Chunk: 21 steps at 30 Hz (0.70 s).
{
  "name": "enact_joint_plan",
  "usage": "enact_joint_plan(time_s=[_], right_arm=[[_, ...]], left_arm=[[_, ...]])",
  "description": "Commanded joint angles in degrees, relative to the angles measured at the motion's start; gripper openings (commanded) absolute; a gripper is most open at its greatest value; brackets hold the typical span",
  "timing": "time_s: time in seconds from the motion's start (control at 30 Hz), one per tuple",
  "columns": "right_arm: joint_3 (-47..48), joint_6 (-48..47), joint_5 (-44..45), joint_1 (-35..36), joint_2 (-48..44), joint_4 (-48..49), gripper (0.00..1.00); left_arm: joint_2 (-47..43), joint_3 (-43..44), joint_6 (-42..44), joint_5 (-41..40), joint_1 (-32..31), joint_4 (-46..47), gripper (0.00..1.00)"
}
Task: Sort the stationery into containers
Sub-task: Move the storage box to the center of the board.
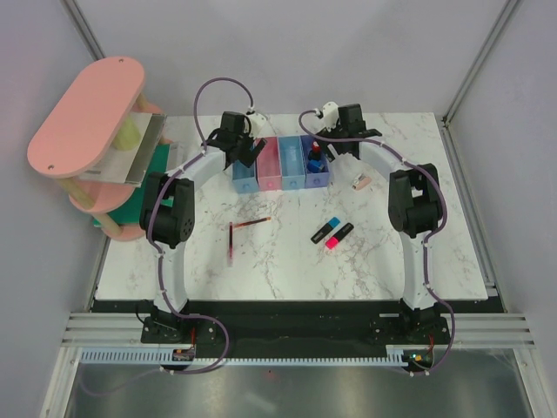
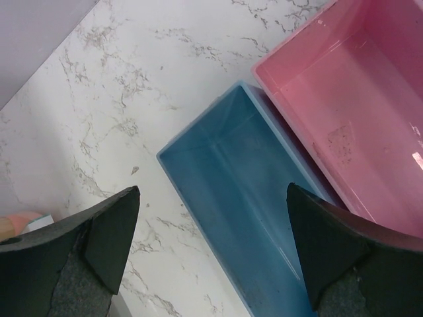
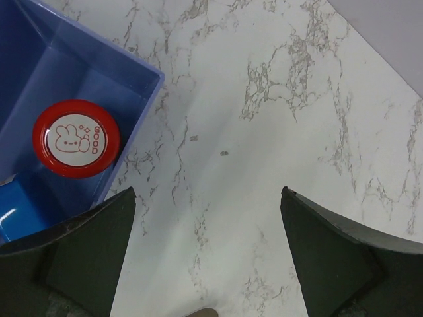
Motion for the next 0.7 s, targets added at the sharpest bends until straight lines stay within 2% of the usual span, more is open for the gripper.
enact_joint_plan(time_s=[0.0,0.67], right_arm=[[-1.4,1.5,-2.9,0.9,0.8,1.8,0.98],[-3.8,2.3,-4.6,0.8,-1.3,2.7,0.98]], left_arm=[[0.9,2.2,1.8,1.2,-1.6,0.5,1.0],[8.5,6.0,3.7,0.6,-6.4,-2.6,1.0]])
